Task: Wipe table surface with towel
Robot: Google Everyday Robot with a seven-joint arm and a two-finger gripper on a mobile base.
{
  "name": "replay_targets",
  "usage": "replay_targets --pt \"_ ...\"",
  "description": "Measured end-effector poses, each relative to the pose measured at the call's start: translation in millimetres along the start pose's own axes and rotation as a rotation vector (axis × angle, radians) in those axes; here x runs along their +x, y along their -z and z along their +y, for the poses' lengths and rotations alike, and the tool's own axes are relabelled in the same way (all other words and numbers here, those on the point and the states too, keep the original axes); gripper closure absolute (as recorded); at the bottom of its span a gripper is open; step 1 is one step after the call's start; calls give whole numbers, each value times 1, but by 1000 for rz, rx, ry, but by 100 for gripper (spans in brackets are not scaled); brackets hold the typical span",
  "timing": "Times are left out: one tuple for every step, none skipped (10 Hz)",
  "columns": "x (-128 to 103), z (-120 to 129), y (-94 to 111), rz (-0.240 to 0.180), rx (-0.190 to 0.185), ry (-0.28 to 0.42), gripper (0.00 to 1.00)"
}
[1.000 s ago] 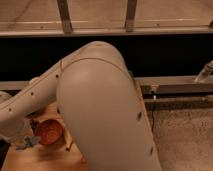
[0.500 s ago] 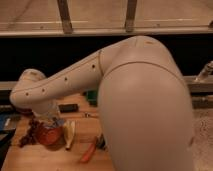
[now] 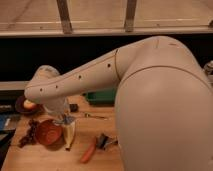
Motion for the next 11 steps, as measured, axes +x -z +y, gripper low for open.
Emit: replay_targets --pt "0 0 -1 2 0 0 100" --pt "0 1 -2 5 -3 2 100" --pt "1 0 -6 11 -13 -10 100" --pt "7 -17 -18 34 -7 -54 100" --pt "11 -29 -26 51 -2 -82 100" --pt "22 -57 -40 82 6 -141 100" --pt "37 -84 -51 105 10 -189 100" --pt "52 -109 -59 115 6 -233 100" --pt "63 -128 -65 118 3 -264 100" --pt "81 -159 -72 107 -9 -315 100" --pt "98 -189 -78 86 -26 -359 100"
